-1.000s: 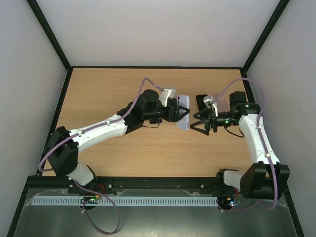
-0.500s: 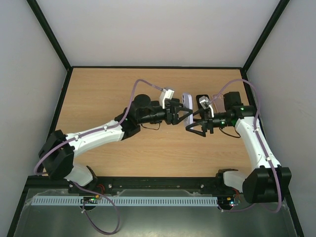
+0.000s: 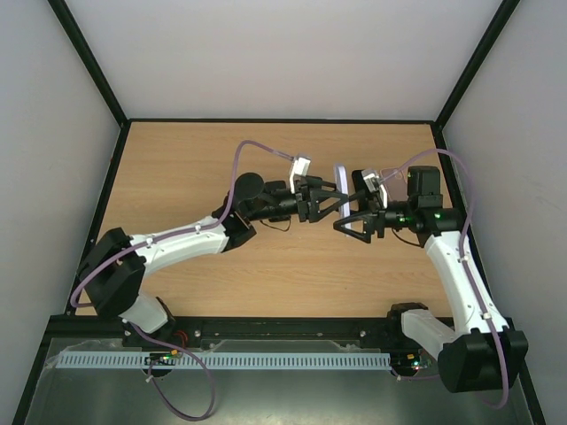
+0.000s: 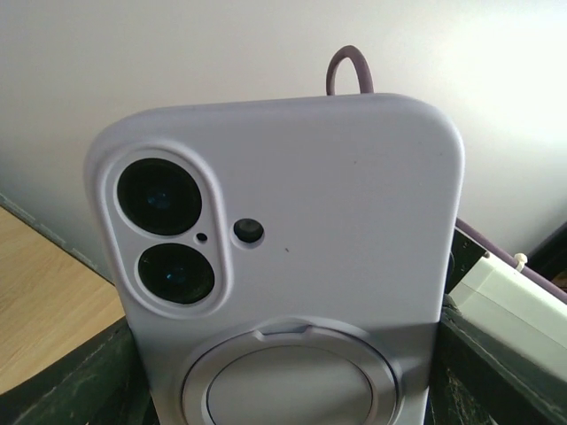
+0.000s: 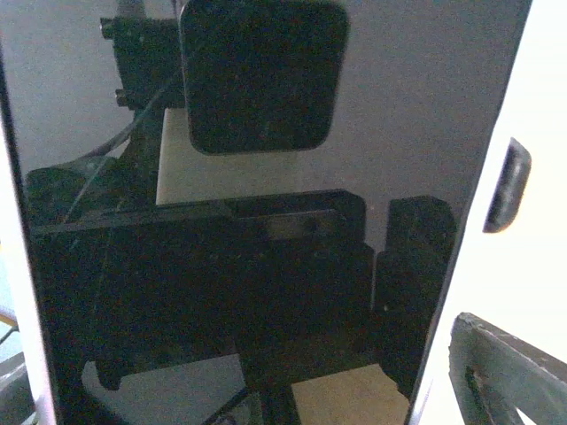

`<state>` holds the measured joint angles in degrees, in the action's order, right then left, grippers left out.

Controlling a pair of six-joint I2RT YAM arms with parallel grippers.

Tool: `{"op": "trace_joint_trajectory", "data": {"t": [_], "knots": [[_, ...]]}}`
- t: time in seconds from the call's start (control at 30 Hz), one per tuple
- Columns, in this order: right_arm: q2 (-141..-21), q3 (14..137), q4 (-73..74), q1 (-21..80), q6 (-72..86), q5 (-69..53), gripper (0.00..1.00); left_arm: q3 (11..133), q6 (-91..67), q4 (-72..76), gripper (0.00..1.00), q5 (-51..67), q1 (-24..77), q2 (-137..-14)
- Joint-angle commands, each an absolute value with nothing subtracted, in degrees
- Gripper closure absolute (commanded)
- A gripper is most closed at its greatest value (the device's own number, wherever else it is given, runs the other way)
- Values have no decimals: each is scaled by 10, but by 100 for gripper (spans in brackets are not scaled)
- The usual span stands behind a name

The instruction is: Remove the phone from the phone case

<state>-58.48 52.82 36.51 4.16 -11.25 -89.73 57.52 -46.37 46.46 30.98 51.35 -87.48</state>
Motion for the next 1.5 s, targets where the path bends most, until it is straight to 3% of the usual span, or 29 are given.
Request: {"op": "trace_joint_trajectory", "data": {"t": [0.0, 0.17, 0.2, 0.37, 0.53, 0.7, 0.87, 1.2, 1.47], "knots": [[-588, 517, 293, 44, -26, -926, 1, 609, -488, 566, 58, 350, 522, -886], [-612, 521, 310, 44, -27, -926, 24, 604, -483, 565, 54, 343, 520, -891], [-614, 521, 313, 44, -28, -925, 27, 605, -480, 559, 50, 339, 518, -891], [-606, 512, 306, 44, -39, -900, 36, 588, -434, 493, 11, 273, 513, -856], [-586, 503, 301, 44, -73, -744, 40, 575, -381, 407, 0, 206, 516, -803], [-578, 488, 289, 44, -105, -600, 40, 599, -382, 285, 1, 119, 524, -808], [-580, 483, 282, 49, -132, -494, 41, 641, -413, 215, 9, 32, 543, -867], [-568, 477, 298, 58, -176, -414, 41, 697, -454, 238, 20, 59, 559, -962], [-565, 479, 312, 60, -194, -408, 42, 732, -473, 270, 40, 84, 555, -1018]]}}
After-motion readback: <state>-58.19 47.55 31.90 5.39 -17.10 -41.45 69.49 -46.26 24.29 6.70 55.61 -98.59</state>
